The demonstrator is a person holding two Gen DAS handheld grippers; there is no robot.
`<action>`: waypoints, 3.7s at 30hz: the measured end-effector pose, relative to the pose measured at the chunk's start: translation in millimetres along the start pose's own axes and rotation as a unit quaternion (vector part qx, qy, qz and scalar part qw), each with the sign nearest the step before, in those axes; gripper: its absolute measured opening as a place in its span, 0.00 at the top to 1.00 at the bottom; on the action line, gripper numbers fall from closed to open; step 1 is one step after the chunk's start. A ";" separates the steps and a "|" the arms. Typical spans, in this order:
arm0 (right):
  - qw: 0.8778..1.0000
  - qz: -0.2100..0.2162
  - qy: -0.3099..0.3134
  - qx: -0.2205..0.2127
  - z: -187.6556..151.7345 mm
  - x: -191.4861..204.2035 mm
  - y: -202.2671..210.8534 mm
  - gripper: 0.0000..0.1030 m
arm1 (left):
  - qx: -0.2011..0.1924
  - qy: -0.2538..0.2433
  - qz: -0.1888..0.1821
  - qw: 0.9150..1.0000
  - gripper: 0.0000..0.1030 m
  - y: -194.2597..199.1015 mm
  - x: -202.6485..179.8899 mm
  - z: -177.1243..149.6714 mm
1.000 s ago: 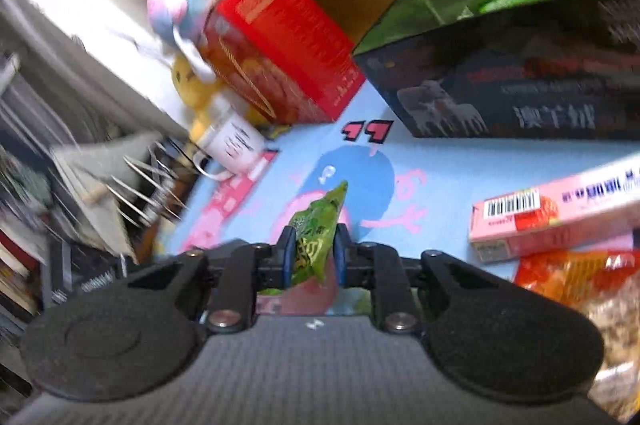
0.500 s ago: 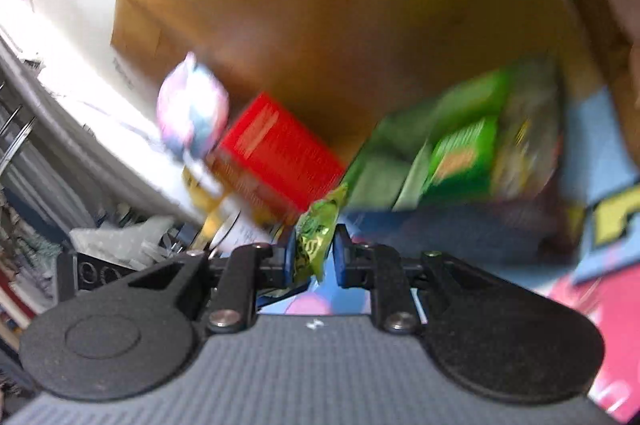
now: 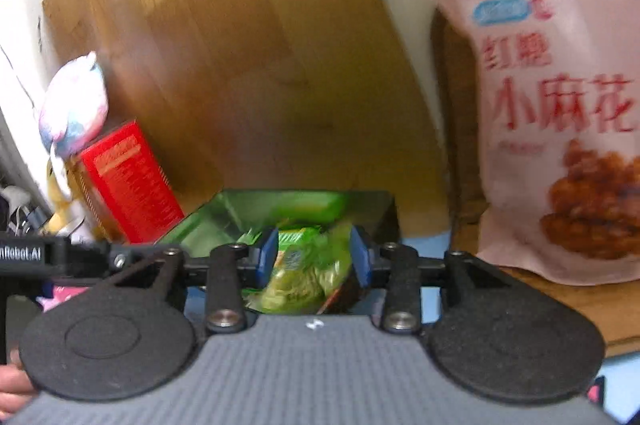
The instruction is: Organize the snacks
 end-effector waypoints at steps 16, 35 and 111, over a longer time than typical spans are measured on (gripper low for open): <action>0.979 0.015 -0.123 0.162 -72.6 -37.7 9.9 0.59 | 0.103 0.070 0.015 0.992 0.55 -5.4 35.9 -73.4; 0.975 0.091 0.056 0.192 -78.8 105.6 -8.5 0.97 | 0.025 0.060 0.021 0.998 0.66 39.8 41.1 -31.6; 0.979 0.040 0.151 0.132 -64.8 89.5 -6.8 0.76 | 0.006 0.029 0.074 0.997 0.60 61.0 55.5 -13.4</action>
Point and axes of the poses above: each gripper's, at about its wrist camera, not at the fingertips, and y roughly against the way its jaws point, x to its left, z to its top, the point moved 9 cm from there along -y, roughly the way its jaws point, and after that the axes turned 2 degrees about y, right-handed, at the moved point
